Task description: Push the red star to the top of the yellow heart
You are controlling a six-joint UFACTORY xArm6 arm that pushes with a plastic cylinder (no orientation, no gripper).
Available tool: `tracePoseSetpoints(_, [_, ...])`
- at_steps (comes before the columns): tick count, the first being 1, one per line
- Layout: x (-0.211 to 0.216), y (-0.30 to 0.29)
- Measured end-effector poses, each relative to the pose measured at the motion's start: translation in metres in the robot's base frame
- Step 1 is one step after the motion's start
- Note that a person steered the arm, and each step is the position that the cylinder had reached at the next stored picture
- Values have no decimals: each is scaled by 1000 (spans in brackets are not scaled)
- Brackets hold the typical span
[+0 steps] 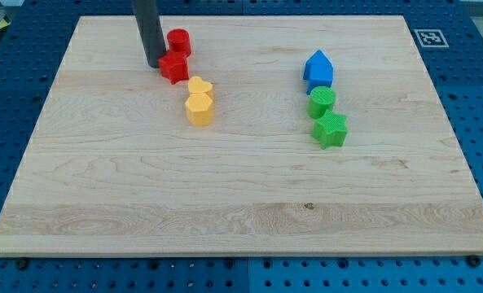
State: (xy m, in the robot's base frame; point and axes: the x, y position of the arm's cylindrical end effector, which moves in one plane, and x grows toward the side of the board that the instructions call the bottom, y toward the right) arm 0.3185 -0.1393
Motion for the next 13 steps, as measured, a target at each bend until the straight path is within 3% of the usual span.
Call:
tracePoseSetpoints(3, [25, 18])
tracePoseSetpoints(7, [23, 20])
tracePoseSetpoints(9, [-27, -39])
tracePoseSetpoints(10, [-54, -33])
tracePoseSetpoints(13, [-55, 23])
